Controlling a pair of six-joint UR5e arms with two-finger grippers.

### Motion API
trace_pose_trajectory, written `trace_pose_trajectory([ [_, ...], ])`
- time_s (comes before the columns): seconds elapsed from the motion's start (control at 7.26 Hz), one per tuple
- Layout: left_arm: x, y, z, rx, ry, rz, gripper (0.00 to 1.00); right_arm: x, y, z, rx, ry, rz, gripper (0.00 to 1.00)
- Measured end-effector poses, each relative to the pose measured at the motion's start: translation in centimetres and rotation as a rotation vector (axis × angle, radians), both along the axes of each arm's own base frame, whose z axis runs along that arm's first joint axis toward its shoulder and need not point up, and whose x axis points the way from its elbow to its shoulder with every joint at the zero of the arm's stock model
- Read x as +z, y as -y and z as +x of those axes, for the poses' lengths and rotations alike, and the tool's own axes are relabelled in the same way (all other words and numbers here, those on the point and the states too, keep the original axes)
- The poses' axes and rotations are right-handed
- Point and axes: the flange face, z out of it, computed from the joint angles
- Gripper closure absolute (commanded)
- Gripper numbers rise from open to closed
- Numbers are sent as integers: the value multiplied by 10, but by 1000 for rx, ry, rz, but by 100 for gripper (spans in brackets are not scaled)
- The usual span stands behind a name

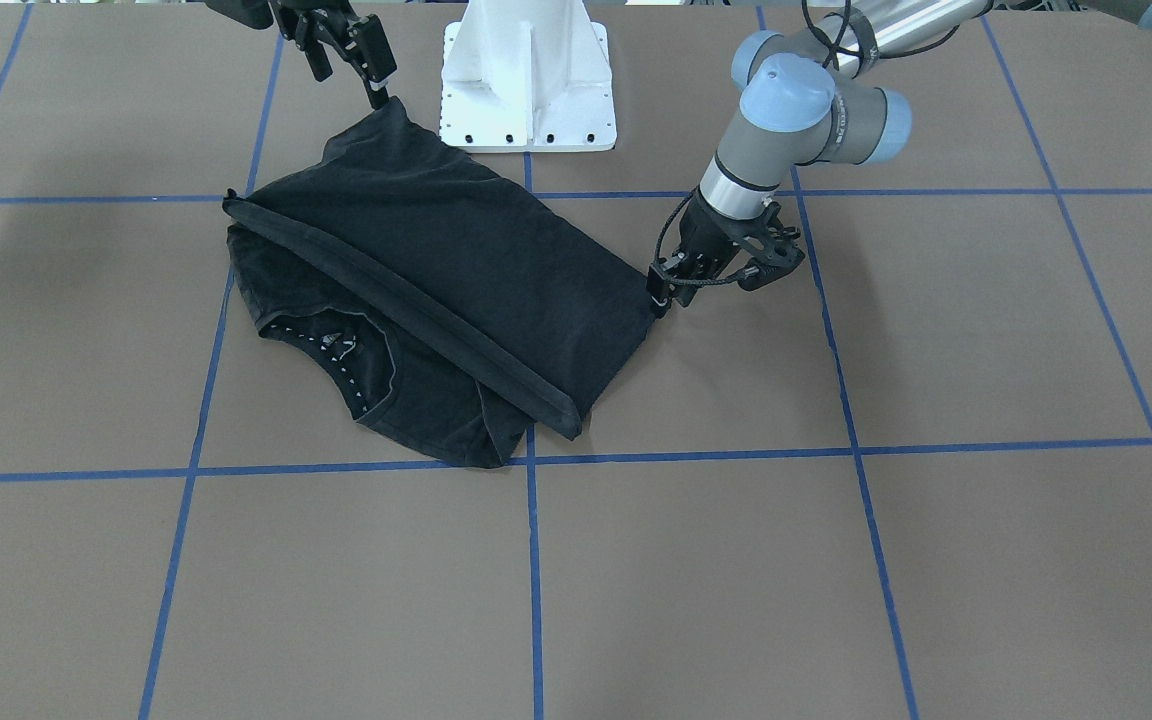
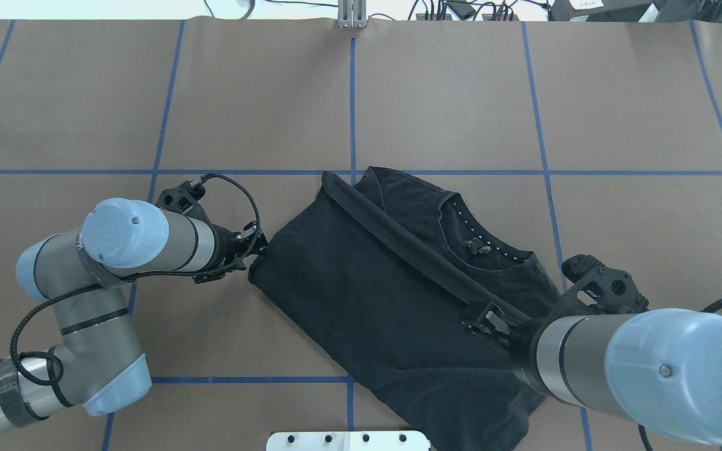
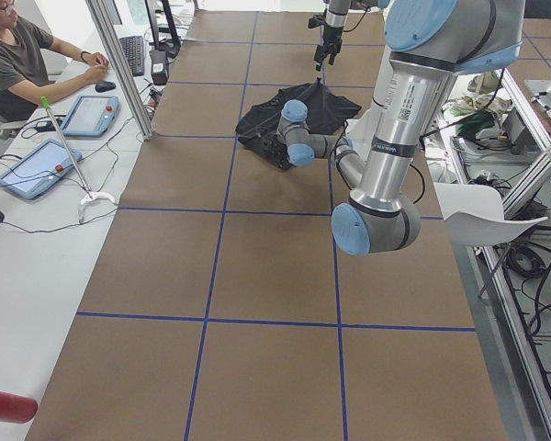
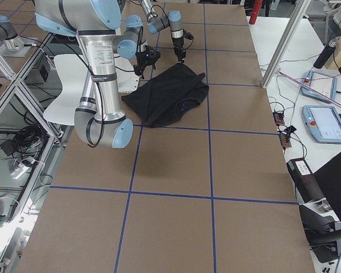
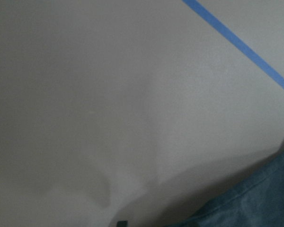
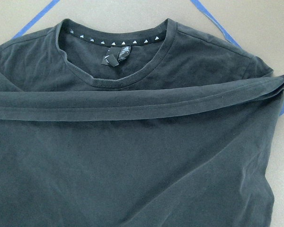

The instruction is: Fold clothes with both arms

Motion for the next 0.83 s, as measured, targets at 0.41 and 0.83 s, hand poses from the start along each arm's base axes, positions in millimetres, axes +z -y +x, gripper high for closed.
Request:
trace_pose_trajectory([
  [0.41,4,-20,14,24,1,-30,50,0,1,0,3,0,0,0],
  [0.83,9,-23,19,28,9,-39,99,1,2,1,6,-3,-1,0],
])
